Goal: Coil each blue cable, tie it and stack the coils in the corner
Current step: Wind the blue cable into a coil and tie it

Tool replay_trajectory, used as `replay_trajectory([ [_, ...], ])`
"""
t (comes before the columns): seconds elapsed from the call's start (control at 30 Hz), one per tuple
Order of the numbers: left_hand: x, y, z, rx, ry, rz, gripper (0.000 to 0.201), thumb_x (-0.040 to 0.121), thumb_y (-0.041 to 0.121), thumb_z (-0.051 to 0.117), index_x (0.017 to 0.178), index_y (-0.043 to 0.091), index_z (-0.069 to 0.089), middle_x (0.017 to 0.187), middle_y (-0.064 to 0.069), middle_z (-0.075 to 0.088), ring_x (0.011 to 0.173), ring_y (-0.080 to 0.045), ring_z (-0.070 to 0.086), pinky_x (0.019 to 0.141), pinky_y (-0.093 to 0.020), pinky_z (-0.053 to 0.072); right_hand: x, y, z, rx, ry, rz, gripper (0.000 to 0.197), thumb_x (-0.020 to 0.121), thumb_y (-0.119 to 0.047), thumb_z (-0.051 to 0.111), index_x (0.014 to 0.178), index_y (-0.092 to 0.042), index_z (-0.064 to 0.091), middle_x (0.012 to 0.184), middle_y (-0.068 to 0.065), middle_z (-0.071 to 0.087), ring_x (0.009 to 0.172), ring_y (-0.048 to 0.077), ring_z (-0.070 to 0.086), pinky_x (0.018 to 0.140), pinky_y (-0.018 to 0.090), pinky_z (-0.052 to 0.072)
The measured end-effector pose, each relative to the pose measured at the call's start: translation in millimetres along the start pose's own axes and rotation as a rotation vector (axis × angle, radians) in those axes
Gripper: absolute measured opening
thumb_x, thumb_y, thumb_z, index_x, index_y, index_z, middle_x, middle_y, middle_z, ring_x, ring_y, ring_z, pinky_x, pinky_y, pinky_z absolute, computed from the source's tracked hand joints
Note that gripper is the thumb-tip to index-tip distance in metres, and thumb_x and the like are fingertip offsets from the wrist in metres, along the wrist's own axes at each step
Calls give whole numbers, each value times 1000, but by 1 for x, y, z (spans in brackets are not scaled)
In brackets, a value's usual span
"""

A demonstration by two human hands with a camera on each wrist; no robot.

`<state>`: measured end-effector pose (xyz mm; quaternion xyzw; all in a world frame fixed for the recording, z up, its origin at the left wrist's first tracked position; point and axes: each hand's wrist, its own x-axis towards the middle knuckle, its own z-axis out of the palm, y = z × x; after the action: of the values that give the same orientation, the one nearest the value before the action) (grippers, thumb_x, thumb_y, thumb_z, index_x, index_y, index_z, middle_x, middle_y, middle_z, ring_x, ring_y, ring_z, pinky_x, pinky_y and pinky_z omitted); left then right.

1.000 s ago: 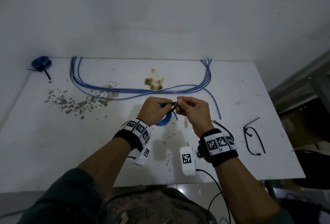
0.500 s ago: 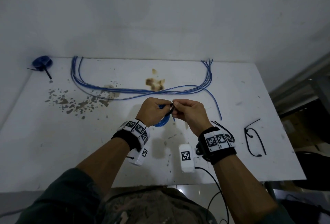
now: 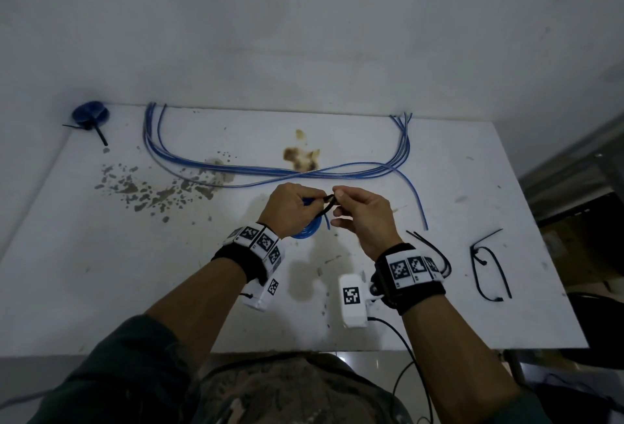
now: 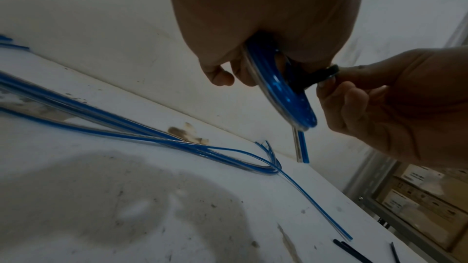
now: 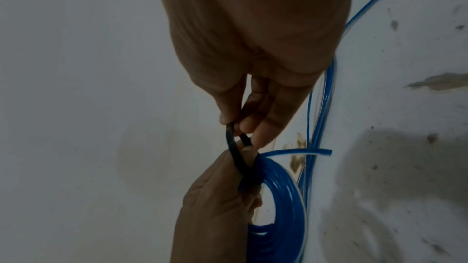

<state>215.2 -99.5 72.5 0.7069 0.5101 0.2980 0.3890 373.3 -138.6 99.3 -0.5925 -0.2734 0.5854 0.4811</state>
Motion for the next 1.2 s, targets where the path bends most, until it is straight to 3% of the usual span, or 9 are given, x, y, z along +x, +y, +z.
replay_trajectory([
  [0.27, -4, 1, -4, 3, -20, 12, 18, 89, 14, 64, 99, 18, 79, 80, 11, 72, 72, 7, 63, 69, -9, 46, 2, 4, 3, -4, -119, 127, 16, 95, -10, 63, 107, -3, 71, 83, 11, 69, 66, 19, 62, 62, 31, 57],
  [0.33, -5, 0, -5, 10, -27, 26, 18, 89, 15, 62, 91, 18, 80, 75, 10, 72, 70, 0, 63, 67, -15, 48, 3, 7, 6, -132, -73, 19, 15, 96, -11, 63, 106, -2, 70, 82, 12, 69, 65, 20, 63, 59, 30, 57],
  [0.4, -6, 0, -5, 10, -28, 31, 20, 88, 16, 59, 77, 13, 76, 66, 0, 69, 63, -14, 61, 63, -32, 51, 6, 10, 11, -324, 15, -160, 9, 95, -12, 64, 99, -6, 68, 80, 9, 69, 62, 17, 66, 55, 28, 57],
  [0.5, -9, -2, -7, -44, -31, 7, 24, 90, 13, 58, 69, 10, 69, 62, -8, 65, 61, -28, 59, 62, -44, 50, 9, 16, 14, -486, 31, -334, 10, 94, -14, 64, 85, -11, 66, 77, 1, 68, 68, 11, 66, 62, 32, 58],
  [0.67, -14, 6, -11, -229, -103, -82, 19, 96, 12, 60, 101, 20, 77, 89, 1, 76, 82, -16, 70, 83, -33, 56, 14, 21, 17, -533, 111, -425, 16, 100, -15, 51, 85, -11, 53, 76, 0, 61, 71, 14, 58, 69, 37, 51],
  [0.8, -15, 4, -14, -220, -169, -99, 20, 98, 17, 58, 108, 22, 75, 98, -2, 76, 93, -19, 69, 94, -40, 54, 16, 20, 18, -513, 151, -420, 18, 100, -18, 51, 82, -22, 49, 77, 4, 66, 77, 24, 66, 72, 44, 56],
  [0.97, -18, 1, -17, -171, -202, -97, 22, 98, 23, 58, 115, 24, 73, 102, 3, 75, 95, -17, 69, 92, -41, 55, 18, 19, 18, -504, 168, -399, 16, 101, -16, 50, 85, -14, 51, 78, 4, 65, 76, 23, 64, 64, 19, 49],
  [1.1, -20, 5, -19, -217, -232, -61, 26, 99, 22, 57, 123, 25, 68, 108, 6, 74, 98, -13, 68, 91, -31, 54, 17, 22, 19, -465, 168, -307, 20, 101, -17, 50, 81, -17, 50, 80, 5, 64, 83, 28, 66, 76, 39, 57],
  [1.2, -23, 11, -17, -237, -259, -42, 29, 101, 22, 55, 128, 30, 62, 97, 13, 74, 82, -8, 64, 82, -27, 53, 16, 17, 16, -463, 178, -283, 18, 100, -16, 52, 82, -15, 52, 80, 8, 65, 79, 28, 65, 74, 40, 57],
])
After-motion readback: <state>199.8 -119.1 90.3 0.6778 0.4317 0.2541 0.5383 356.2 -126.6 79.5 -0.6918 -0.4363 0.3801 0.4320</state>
